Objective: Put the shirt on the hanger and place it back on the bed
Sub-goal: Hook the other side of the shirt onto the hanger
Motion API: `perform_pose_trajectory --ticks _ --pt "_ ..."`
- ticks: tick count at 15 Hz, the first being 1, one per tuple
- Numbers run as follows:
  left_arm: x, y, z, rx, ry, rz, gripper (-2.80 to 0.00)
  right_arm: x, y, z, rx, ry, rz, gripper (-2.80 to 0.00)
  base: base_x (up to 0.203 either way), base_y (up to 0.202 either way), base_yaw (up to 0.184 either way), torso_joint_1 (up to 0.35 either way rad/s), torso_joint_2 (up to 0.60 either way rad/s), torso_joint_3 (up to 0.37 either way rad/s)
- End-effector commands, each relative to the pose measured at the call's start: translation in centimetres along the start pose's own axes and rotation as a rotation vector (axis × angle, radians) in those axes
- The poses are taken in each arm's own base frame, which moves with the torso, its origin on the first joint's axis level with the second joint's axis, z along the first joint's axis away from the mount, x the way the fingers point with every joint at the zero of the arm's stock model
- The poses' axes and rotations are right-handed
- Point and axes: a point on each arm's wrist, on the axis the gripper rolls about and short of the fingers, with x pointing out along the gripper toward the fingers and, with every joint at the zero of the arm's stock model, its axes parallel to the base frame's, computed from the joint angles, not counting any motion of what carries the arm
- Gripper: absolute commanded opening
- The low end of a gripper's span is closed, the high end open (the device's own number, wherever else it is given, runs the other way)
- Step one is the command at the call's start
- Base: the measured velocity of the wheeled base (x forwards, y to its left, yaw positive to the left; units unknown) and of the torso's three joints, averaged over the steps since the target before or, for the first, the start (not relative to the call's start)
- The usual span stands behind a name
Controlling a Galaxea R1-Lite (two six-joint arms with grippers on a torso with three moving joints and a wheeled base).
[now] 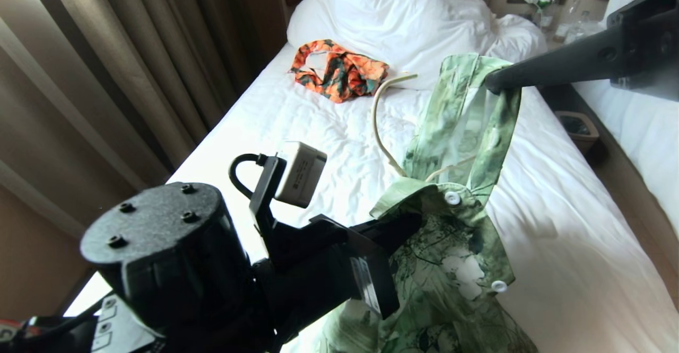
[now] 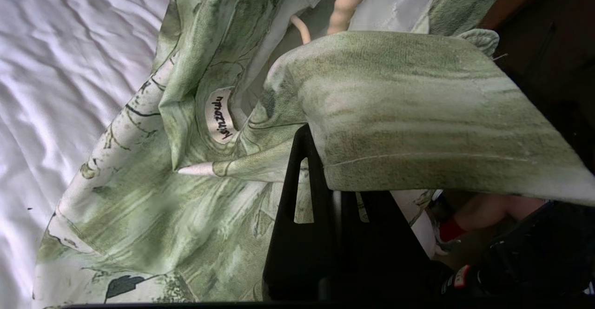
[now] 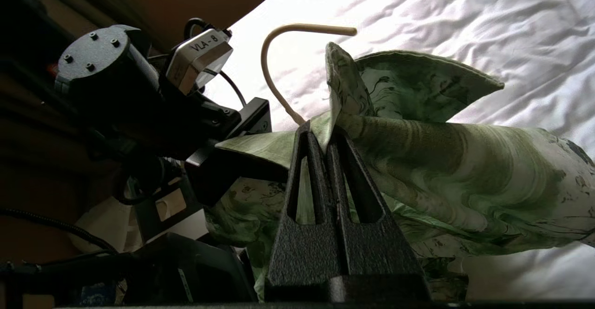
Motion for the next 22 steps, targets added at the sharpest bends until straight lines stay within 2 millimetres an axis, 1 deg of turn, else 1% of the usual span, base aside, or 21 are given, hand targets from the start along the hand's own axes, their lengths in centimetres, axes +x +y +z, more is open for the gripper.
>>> perform_pose_trajectory --ticks 1,2,7,8,12,15,17,22 --pt "0.3 -0.4 -0.3 -0.002 0.006 -0.013 -2.8 -0.6 0.5 0.1 -0.007 -0.011 0.069 -2.8 0.0 0.0 0.0 0.0 0.0 0.0" --pt "0.2 -0.6 -0.1 -0.001 -0.003 -0.018 -2.8 -1.0 0.8 0.1 -0.01 -0.015 0.101 -2.8 0.0 0.0 0.0 0.0 0.0 0.0" --pt "0.2 -0.7 1.1 -0.009 -0.089 0.009 -2.8 -2.9 2.0 -0.7 -0.008 0.033 0.119 -2.8 0.0 0.0 0.0 0.0 0.0 0.0" --pt "0.2 -0.7 1.2 -0.011 -0.097 0.018 -2.8 -3.0 2.1 -0.7 -0.006 0.036 0.119 -2.8 0.0 0.0 0.0 0.0 0.0 0.0" --pt "0.1 -0.7 1.3 -0.012 -0.103 0.021 -2.8 -2.5 2.2 -1.3 0.004 0.065 0.14 -2.8 0.0 0.0 0.0 0.0 0.0 0.0" --pt "0.0 -0.9 1.8 -0.014 -0.121 0.017 -2.8 -1.9 2.0 -2.0 0.02 0.1 0.144 -2.8 0.0 0.0 0.0 0.0 0.0 0.0" --pt "0.0 -0.9 2.0 -0.016 -0.134 0.028 -2.8 -1.6 1.9 -2.1 0.024 0.106 0.146 -2.8 0.0 0.0 0.0 0.0 0.0 0.0" --pt "-0.1 -1.1 2.5 -0.022 -0.186 0.015 -2.8 -2.1 2.1 -2.2 0.023 0.105 0.145 -2.8 0.0 0.0 0.0 0.0 0.0 0.0"
